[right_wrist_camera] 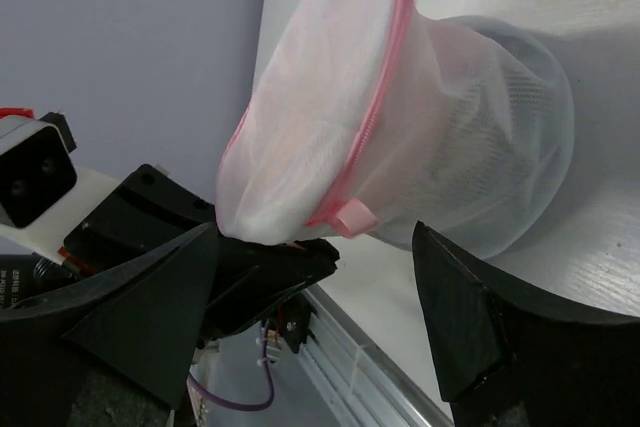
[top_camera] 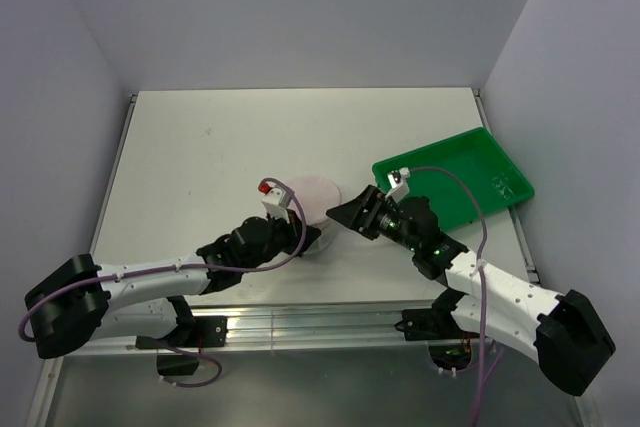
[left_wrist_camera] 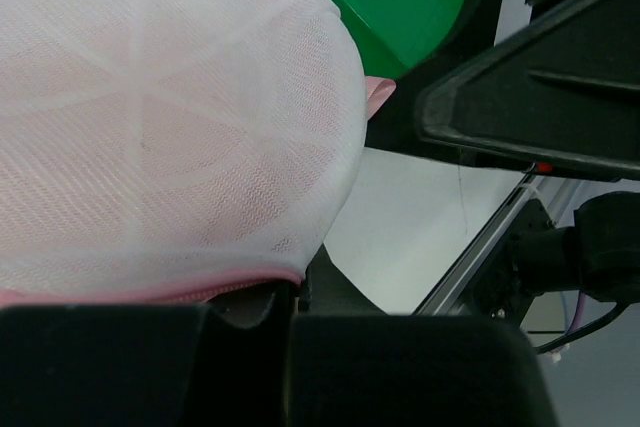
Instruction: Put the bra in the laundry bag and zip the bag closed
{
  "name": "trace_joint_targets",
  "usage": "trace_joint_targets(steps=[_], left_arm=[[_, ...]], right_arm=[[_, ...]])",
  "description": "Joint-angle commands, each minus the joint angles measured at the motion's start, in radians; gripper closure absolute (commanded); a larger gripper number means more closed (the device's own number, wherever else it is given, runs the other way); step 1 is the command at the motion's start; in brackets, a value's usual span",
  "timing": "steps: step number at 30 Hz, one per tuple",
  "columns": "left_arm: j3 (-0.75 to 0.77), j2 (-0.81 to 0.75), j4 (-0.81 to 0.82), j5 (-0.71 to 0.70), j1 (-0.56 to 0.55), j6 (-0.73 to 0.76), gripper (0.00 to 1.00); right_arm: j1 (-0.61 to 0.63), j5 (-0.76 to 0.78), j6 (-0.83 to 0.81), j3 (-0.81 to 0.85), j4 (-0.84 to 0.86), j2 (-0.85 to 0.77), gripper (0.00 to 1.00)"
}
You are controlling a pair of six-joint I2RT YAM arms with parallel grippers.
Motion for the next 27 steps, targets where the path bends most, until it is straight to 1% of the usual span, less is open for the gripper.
trace_joint_targets(steps=[1,4,7,8,9,10,11,12,14,16,17,18,19,20,21,22,25,26,27], left_arm=[[-0.018,-0.015,0.086,-0.035,-0.017,-0.053,1.0],[-0.04,-0.003,0.124,-0.047,-0.033,-0.101,1.0],[-0.038,0.015,0.141,-0.052,-0.059,-0.127,1.0],[-0.041,0.019,0.144,-0.064,-0.07,-0.13,1.0],[-0.046,0.02,0.155,-0.078,-0.077,-0.138,1.0],[-0.055,0.022,0.162,-0.079,-0.085,-0.148,1.0],[-0.058,0.022,0.17,-0.078,-0.087,-0.168,1.0],[-0.061,0.019,0.173,-0.075,-0.088,-0.171,1.0],[-0.066,0.009,0.167,-0.081,-0.093,-0.171,1.0],[-0.084,-0.014,0.164,-0.093,-0.097,-0.176,1.0],[-0.09,-0.029,0.161,-0.095,-0.097,-0.188,1.0],[-0.098,-0.038,0.153,-0.093,-0.097,-0.193,1.0],[-0.099,-0.047,0.121,-0.093,-0.097,-0.185,1.0],[-0.098,-0.073,0.094,-0.098,-0.097,-0.175,1.0],[-0.098,-0.093,0.058,-0.11,-0.097,-0.164,1.0],[-0.103,-0.115,-0.018,-0.13,-0.097,-0.153,1.0],[-0.101,-0.222,-0.162,-0.231,-0.097,-0.104,1.0],[-0.095,-0.248,-0.268,-0.29,-0.097,-0.077,1.0],[-0.08,-0.286,-0.32,-0.318,-0.097,-0.066,1.0]], right_arm=[[0.007,0.021,0.052,-0.035,0.053,-0.049,0.14],[0.027,-0.006,0.081,-0.035,0.089,-0.028,0.14],[0.082,-0.002,0.081,0.014,0.112,0.041,0.22],[0.102,-0.001,0.083,0.023,0.126,0.078,0.27],[0.107,0.005,0.092,0.026,0.144,0.09,0.3],[0.109,0.01,0.119,0.014,0.175,0.101,0.35],[0.109,0.019,0.132,0.009,0.224,0.118,0.59],[0.109,0.028,0.136,0.02,0.221,0.125,0.64],[0.107,0.051,0.129,0.037,0.204,0.15,0.66],[0.109,0.062,0.136,0.034,0.223,0.156,0.77],[0.109,0.083,0.136,0.032,0.229,0.155,0.85],[0.109,0.102,0.132,0.037,0.218,0.152,0.89],[0.104,0.112,0.118,0.043,0.192,0.156,0.98],[0.096,0.096,0.104,0.051,0.183,0.161,1.0],[0.087,0.088,0.088,0.072,0.169,0.165,1.0],[0.064,0.082,0.049,0.08,0.152,0.167,1.0],[0.009,0.068,-0.017,0.097,0.094,0.147,1.0],[-0.008,0.071,-0.032,0.1,0.061,0.145,1.0],[-0.025,0.059,-0.049,0.115,0.05,0.148,1.0]])
